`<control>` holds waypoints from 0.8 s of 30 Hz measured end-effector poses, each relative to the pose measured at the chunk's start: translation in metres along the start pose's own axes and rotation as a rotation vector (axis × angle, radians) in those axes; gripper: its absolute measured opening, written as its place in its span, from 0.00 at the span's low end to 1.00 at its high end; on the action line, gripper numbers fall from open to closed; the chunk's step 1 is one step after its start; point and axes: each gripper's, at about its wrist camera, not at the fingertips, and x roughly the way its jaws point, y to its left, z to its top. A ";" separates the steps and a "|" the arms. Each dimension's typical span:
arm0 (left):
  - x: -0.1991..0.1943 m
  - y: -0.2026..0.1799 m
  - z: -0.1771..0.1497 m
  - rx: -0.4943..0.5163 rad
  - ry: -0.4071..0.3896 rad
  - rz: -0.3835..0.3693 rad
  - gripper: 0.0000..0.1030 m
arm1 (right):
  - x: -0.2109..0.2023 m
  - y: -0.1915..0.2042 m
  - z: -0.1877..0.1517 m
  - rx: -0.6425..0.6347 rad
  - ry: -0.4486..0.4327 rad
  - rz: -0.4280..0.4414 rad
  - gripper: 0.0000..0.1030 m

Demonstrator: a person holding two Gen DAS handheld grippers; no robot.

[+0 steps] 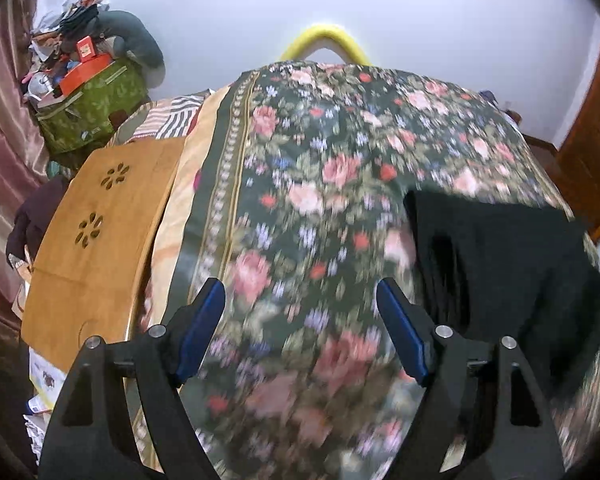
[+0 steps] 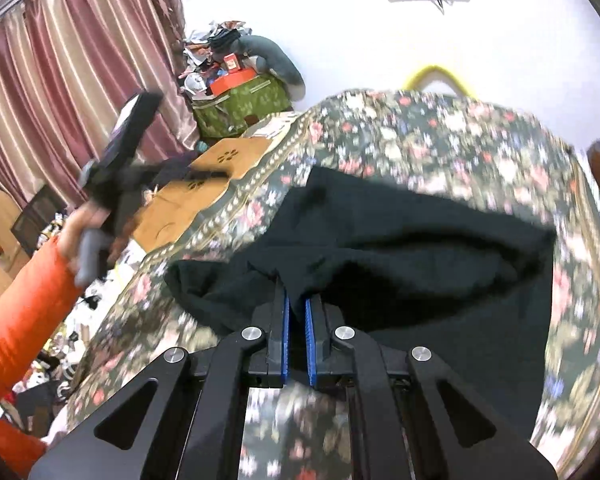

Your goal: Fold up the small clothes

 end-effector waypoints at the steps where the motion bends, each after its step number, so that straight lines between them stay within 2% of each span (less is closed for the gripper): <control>1: -0.005 0.003 -0.009 0.008 0.002 -0.005 0.75 | 0.005 0.001 0.005 -0.003 0.003 -0.004 0.06; 8: -0.031 -0.002 -0.059 0.082 0.008 -0.096 0.76 | 0.046 0.008 0.022 -0.029 0.050 -0.048 0.06; 10: -0.036 -0.007 -0.067 0.093 0.003 -0.112 0.76 | 0.056 0.008 0.030 -0.031 0.064 -0.063 0.06; 14: -0.041 -0.024 -0.077 0.133 0.006 -0.149 0.77 | 0.059 0.007 0.048 0.003 0.015 -0.079 0.06; 16: -0.042 -0.033 -0.078 0.155 0.000 -0.153 0.77 | 0.060 0.009 0.049 0.008 0.028 -0.057 0.09; 18: -0.043 -0.043 -0.076 0.157 -0.005 -0.173 0.77 | 0.064 0.009 0.042 0.013 0.090 -0.045 0.16; 20: -0.042 -0.051 -0.073 0.147 -0.002 -0.201 0.77 | 0.061 0.007 0.032 0.009 0.126 -0.074 0.53; 21: -0.041 -0.056 -0.072 0.145 0.000 -0.214 0.77 | 0.053 0.005 0.027 0.003 0.109 -0.079 0.57; 24: -0.038 -0.078 -0.066 0.165 -0.011 -0.227 0.78 | 0.027 -0.008 0.015 0.016 0.056 -0.059 0.58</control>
